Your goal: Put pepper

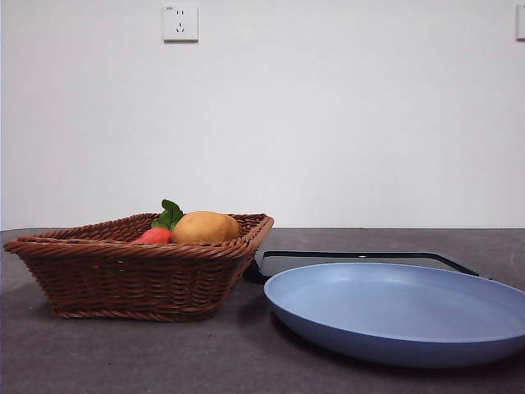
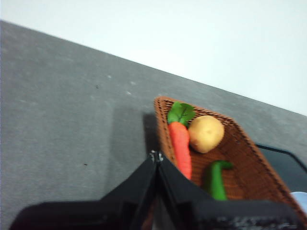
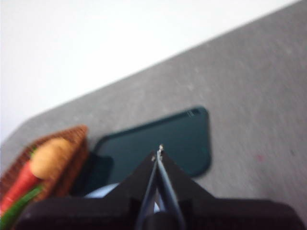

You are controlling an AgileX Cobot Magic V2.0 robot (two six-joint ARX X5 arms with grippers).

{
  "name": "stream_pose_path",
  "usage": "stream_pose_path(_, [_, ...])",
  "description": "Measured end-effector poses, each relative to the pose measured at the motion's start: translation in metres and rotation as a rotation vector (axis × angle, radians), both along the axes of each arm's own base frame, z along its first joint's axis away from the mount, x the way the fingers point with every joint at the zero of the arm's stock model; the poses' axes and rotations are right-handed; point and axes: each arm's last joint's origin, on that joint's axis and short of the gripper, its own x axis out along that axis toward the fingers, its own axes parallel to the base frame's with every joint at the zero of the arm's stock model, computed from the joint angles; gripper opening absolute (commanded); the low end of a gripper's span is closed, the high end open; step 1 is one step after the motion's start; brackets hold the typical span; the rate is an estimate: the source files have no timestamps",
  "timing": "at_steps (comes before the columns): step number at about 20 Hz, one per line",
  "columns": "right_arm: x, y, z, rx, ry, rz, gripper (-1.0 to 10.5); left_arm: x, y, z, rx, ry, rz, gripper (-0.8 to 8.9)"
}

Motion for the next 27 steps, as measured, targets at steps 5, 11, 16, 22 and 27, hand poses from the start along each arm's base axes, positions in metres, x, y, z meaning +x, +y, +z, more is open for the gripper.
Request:
stream_pose_path(5, [0.004, 0.0, 0.034, 0.004, 0.035, 0.012, 0.1, 0.0, -0.001, 0.034, -0.014, -0.006, -0.051, 0.06])
stream_pose_path(11, [0.015, 0.004, 0.078, -0.047, 0.18, 0.139, 0.1, 0.01, -0.005, 0.07, 0.005, 0.09, -0.201, 0.06])
stream_pose_path(16, [0.024, 0.011, 0.112, -0.146, 0.33, 0.276, 0.1, 0.022, -0.007, 0.099, 0.075, 0.193, -0.341, 0.06])
stream_pose_path(22, [0.026, 0.019, 0.142, -0.31, 0.511, 0.438, 0.1, 0.03, -0.009, 0.131, 0.165, 0.302, -0.506, 0.06])
stream_pose_path(27, [0.022, 0.021, 0.141, -0.377, 0.578, 0.509, 0.2, 0.024, -0.012, 0.138, 0.218, 0.313, -0.568, 0.11])
